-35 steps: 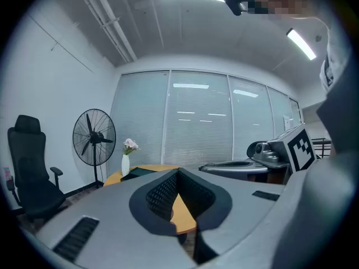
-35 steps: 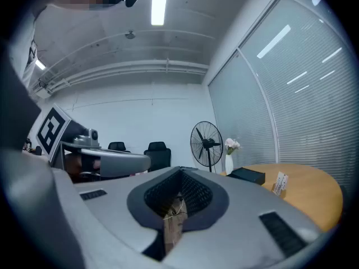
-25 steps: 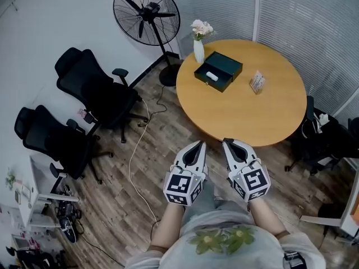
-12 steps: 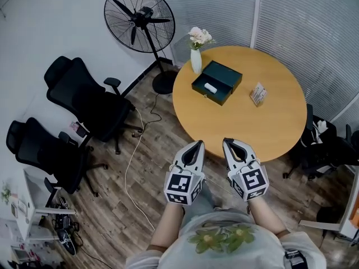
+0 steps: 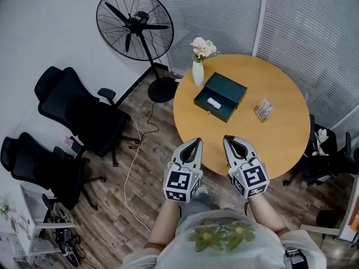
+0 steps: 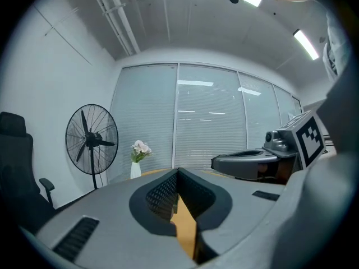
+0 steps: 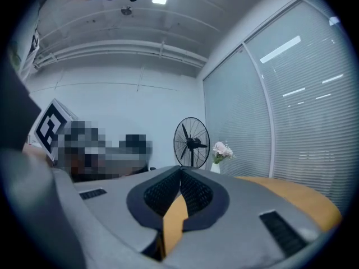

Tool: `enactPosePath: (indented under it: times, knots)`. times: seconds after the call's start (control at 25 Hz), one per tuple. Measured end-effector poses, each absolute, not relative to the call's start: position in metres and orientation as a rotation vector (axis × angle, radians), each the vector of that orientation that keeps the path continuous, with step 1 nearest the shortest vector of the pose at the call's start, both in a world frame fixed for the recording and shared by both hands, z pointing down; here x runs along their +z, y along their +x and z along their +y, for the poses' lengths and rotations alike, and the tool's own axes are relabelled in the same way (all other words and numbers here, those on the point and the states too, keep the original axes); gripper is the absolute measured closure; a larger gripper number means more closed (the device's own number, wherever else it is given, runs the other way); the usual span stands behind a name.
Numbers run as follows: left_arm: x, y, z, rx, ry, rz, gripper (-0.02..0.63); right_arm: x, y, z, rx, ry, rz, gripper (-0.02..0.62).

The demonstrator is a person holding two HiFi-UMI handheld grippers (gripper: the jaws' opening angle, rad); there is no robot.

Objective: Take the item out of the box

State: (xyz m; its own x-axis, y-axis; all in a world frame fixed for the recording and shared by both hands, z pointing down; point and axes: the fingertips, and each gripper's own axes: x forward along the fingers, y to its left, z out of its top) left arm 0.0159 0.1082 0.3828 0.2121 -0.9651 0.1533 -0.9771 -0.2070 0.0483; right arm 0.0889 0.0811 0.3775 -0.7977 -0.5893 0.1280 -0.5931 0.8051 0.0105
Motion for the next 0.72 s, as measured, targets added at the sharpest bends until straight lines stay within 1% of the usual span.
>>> enactPosePath:
  times: [0.08,0.12,0.16,0.4,0.48,0.56,0.64,0.72]
  knots:
    - [0.382,0.0,0.095,0.141,2.343,-1.892,0.603,0.378,0.078,0.068,0.048,0.951,-2.86,0.582]
    - [0.382,-0.006,0.089,0.137,2.344,-1.892,0.603,0.379,0.074,0.062,0.053,0.954,-2.857,0.53]
    - [0.381,-0.012,0.083,0.133,2.348,-1.89,0.603,0.38,0.07,0.056,0.058,0.959,-2.854,0.508]
    - [0.384,-0.035,0.057,0.126,2.384,-1.853,0.603,0.377,0.051,0.025,0.033,1.02,-2.843,0.505]
    - [0.386,-0.04,0.049,0.126,2.389,-1.843,0.603,0.375,0.044,0.016,0.018,1.014,-2.846,0.427]
    - [0.389,-0.042,0.044,0.127,2.391,-1.827,0.603,0.375,0.039,0.01,0.007,1.003,-2.842,0.417]
    - [0.392,-0.044,0.04,0.13,2.394,-1.808,0.603,0.376,0.035,0.005,0.003,1.0,-2.837,0.377]
    - [0.394,-0.047,0.034,0.129,2.396,-1.795,0.603,0.376,0.031,-0.003,-0.001,1.008,-2.833,0.377]
